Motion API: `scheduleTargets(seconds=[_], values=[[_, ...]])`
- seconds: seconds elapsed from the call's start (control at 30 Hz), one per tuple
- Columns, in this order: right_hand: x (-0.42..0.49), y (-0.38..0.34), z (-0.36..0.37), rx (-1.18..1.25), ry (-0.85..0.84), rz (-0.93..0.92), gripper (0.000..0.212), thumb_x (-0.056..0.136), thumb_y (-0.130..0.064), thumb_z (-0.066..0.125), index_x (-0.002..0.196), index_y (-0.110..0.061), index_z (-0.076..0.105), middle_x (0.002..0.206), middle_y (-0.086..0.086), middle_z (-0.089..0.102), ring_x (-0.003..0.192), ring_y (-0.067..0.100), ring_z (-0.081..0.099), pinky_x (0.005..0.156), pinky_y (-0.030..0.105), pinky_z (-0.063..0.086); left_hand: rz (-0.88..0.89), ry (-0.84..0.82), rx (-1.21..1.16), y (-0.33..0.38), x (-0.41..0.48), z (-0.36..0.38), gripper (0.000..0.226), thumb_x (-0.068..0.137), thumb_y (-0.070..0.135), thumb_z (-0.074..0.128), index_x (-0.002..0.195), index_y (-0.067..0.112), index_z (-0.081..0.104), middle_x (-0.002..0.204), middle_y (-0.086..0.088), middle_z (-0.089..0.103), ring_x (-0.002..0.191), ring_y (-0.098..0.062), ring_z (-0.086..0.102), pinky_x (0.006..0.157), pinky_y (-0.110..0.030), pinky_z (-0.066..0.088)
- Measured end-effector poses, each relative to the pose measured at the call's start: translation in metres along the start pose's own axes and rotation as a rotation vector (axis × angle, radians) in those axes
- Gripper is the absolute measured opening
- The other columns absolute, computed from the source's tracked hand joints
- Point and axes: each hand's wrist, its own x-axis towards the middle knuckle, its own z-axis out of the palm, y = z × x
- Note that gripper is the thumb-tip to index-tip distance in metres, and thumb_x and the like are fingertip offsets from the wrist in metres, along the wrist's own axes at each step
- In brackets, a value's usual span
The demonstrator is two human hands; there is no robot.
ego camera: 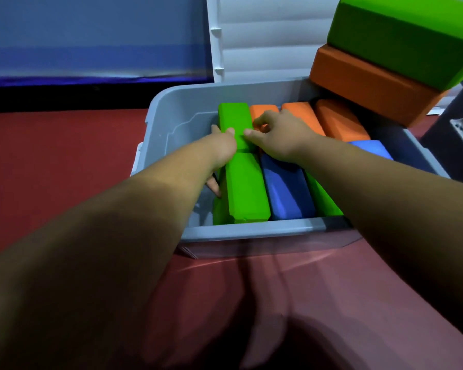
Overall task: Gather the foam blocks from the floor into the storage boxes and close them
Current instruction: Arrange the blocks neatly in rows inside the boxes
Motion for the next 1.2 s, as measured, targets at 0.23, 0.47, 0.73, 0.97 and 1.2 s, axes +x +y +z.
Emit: scheduleTargets(seconds=[0.23,0.47,0.73,0.97,1.2], values=[[0.007,-0.003,0.007,-0.045,0.031,0.009,0.065,0.086,-0.071,0.064,0.134,-0.029,0.054,0.132,0.015,0.052,0.123,0.041,0.051,0.106,0.044,0.042,0.070,-0.082,-0.014,-0.013,0.005,-0.011,0.075,0.092,0.081,0.032,0.159,0.050,0.017,0.166,0.000,0.030,0.122,-0.051,0.058,0.061,-0.071,0.058],[-0.004,-0.003,-0.002,-0.027,0.010,0.006,0.066,0.091,-0.065,0.064,0.143,-0.026,0.052,0.138,0.017,0.048,0.128,0.039,0.051,0.108,0.041,0.039,-0.129,-0.255,-0.003,-0.032,-0.031,-0.022,0.125,0.063,0.091,0.059,0.166,0.034,0.017,0.170,-0.024,0.012,0.147,-0.056,0.032,0.092,-0.065,0.056],[-0.021,-0.003,-0.021,-0.004,-0.049,-0.026,0.046,0.095,-0.035,0.067,0.139,-0.021,0.063,0.141,0.011,0.055,0.128,0.028,0.054,0.110,0.034,0.041,-0.067,-0.498,-0.171,-0.047,-0.042,-0.016,0.055,0.092,0.040,0.077,0.139,0.018,0.060,0.140,-0.015,0.065,0.119,-0.041,0.068,0.100,-0.072,0.049],[-0.042,0.000,-0.031,0.003,-0.038,-0.040,0.031,0.095,-0.024,0.065,0.125,-0.020,0.074,0.130,0.004,0.071,0.119,0.022,0.063,0.100,0.028,0.045,-0.010,-0.427,-0.101,-0.033,-0.054,-0.002,0.050,0.094,0.039,0.075,0.138,0.021,0.061,0.130,-0.009,0.071,0.106,-0.032,0.075,0.091,-0.070,0.054],[-0.065,-0.009,-0.036,-0.081,-0.121,-0.063,0.029,0.093,-0.023,0.062,0.117,-0.027,0.076,0.120,0.001,0.074,0.113,0.025,0.065,0.089,0.027,0.047,0.123,-0.091,0.288,-0.015,-0.074,0.007,0.063,0.082,0.049,0.083,0.128,0.011,0.063,0.122,-0.015,0.067,0.097,-0.042,0.072,0.063,-0.060,0.063]])
